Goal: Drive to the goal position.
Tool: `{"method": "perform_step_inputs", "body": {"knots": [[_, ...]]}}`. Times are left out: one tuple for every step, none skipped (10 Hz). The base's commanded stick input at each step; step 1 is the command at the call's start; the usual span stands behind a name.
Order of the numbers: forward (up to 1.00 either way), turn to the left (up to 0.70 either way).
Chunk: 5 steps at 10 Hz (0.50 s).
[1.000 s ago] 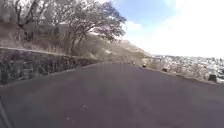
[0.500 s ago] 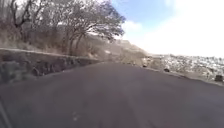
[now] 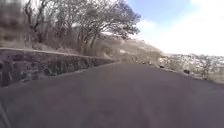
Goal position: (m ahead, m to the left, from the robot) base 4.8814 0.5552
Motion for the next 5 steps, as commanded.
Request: {"method": "perform_step_inputs", "body": {"knots": [[0.7,0.0],[0.7,0.0],[0.7,0.0],[0.7,0.0],[0.7,0.0]]}}
